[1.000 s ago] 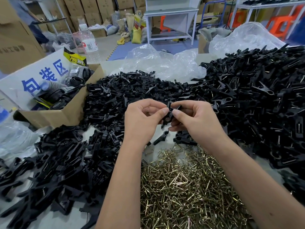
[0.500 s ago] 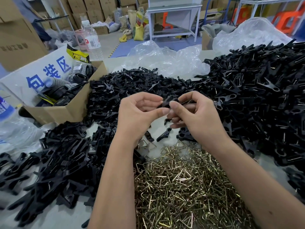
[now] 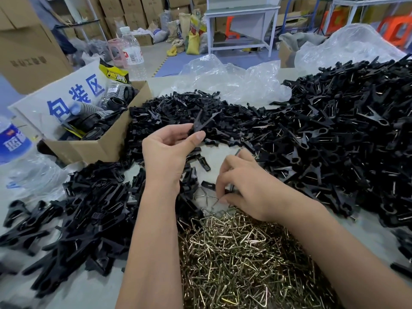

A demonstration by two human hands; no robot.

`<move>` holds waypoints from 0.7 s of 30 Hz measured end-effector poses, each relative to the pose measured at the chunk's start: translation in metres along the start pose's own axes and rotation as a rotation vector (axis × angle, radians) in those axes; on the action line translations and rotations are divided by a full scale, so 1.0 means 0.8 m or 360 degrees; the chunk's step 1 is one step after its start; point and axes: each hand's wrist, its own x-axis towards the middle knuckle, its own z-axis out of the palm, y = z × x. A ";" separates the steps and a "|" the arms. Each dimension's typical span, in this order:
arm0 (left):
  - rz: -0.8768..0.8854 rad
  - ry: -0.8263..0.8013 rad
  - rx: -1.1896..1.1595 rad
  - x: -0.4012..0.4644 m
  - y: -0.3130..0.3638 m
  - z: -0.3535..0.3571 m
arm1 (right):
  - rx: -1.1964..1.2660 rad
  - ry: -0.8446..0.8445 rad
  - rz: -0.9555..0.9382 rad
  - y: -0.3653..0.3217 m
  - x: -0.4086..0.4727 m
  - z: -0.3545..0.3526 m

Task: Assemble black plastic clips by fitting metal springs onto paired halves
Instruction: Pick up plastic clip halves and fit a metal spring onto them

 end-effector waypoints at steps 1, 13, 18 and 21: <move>-0.0008 -0.0018 0.0024 -0.001 -0.001 0.001 | -0.0019 -0.0013 0.0005 0.000 0.000 -0.001; 0.0005 -0.0024 0.0075 -0.005 -0.001 0.006 | 0.0015 0.0012 -0.0058 -0.010 0.004 0.012; 0.0069 -0.0070 0.0219 -0.003 -0.002 0.004 | 0.0238 0.0063 -0.0037 -0.005 0.001 0.005; 0.0141 -0.0137 0.0373 -0.002 -0.003 0.004 | 0.0735 0.0161 0.0124 0.004 -0.004 -0.011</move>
